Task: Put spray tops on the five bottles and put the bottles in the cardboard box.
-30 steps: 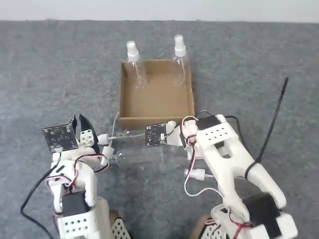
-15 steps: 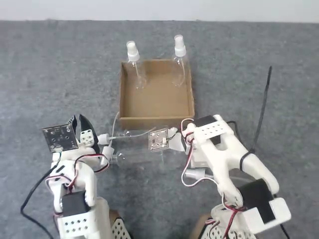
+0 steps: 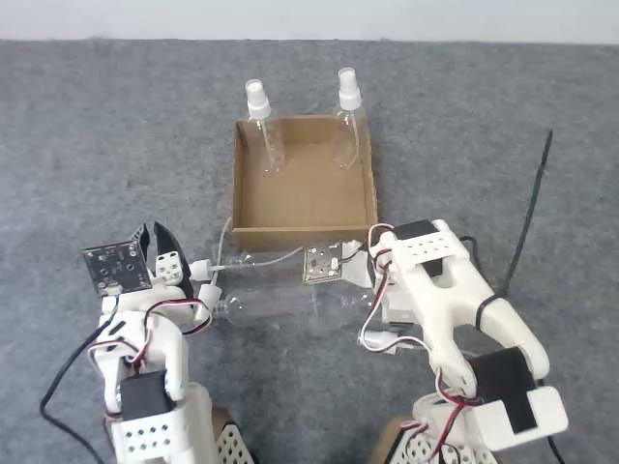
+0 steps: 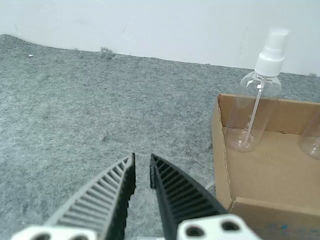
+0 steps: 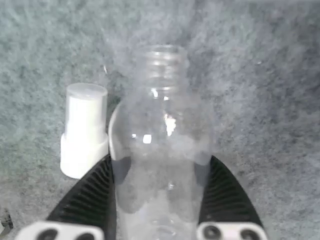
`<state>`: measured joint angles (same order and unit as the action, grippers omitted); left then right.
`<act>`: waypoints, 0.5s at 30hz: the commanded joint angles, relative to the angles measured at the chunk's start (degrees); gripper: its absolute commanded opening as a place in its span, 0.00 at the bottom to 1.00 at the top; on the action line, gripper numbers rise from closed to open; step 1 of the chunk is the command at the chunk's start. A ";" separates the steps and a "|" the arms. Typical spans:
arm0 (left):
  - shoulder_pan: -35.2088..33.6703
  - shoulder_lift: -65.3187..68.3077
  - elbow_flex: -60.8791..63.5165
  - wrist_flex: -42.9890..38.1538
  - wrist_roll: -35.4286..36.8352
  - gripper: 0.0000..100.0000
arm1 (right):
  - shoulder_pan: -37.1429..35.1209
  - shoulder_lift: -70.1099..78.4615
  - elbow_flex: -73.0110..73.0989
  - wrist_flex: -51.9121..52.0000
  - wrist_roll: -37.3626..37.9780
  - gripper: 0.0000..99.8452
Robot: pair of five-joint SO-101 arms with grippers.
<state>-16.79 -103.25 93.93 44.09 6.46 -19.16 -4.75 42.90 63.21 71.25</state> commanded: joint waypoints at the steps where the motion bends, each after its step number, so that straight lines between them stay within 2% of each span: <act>1: -0.26 -1.23 -0.84 -1.85 -0.70 0.04 | 3.91 -5.76 -0.62 0.92 -1.85 0.07; 12: -0.26 -1.23 -0.84 -1.85 -0.70 0.04 | 7.87 -10.59 -0.26 3.03 -6.59 0.07; 15: -0.26 -1.23 -0.84 -1.85 -0.70 0.04 | 7.87 -10.42 -0.26 3.30 -9.14 0.13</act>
<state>-16.79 -103.25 93.93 44.09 6.20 -12.13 -12.31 42.90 65.67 65.36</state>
